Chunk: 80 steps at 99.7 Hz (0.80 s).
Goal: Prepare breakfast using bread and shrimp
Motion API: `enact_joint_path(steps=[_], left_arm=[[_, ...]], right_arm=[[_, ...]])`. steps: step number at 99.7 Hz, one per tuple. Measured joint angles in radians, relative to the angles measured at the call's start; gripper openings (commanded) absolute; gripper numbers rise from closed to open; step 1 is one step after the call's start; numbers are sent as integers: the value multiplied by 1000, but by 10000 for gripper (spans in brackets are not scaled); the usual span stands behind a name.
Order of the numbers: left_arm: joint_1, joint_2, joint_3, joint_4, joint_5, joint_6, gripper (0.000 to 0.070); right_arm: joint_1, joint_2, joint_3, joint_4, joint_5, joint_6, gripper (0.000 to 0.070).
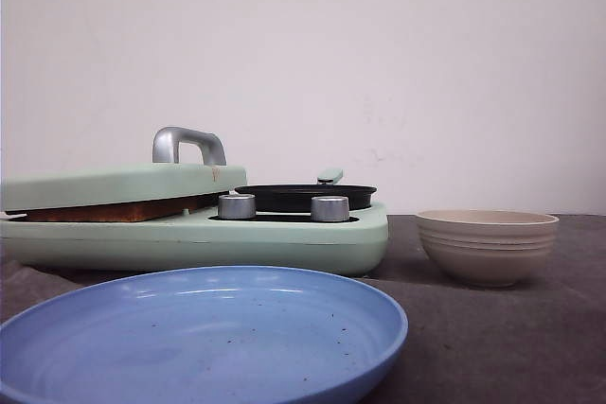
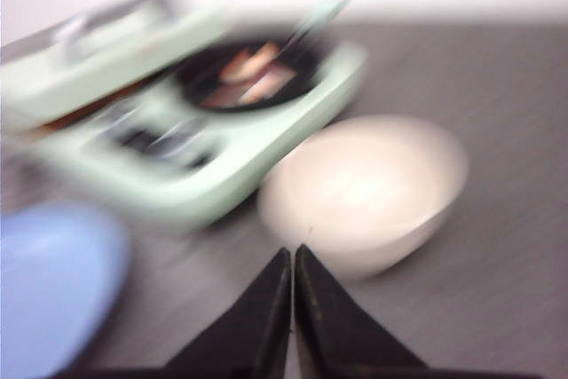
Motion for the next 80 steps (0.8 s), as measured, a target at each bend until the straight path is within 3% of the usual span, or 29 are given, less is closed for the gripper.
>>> enact_joint_path(steps=[10,23,60,80], left_arm=[[0,0,0,0,0,0,0],[0,0,0,0,0,0,0],[0,0,0,0,2,0,0],[0,0,0,0,2,0,0]], right_arm=[[-91,-1,-32,94,22,-136,0],[-194,-29,-77,37,24,-220,0],[-263,-33,-75,-4,19,-276,0],[-263,-33,-76,12,-62,-276,0]])
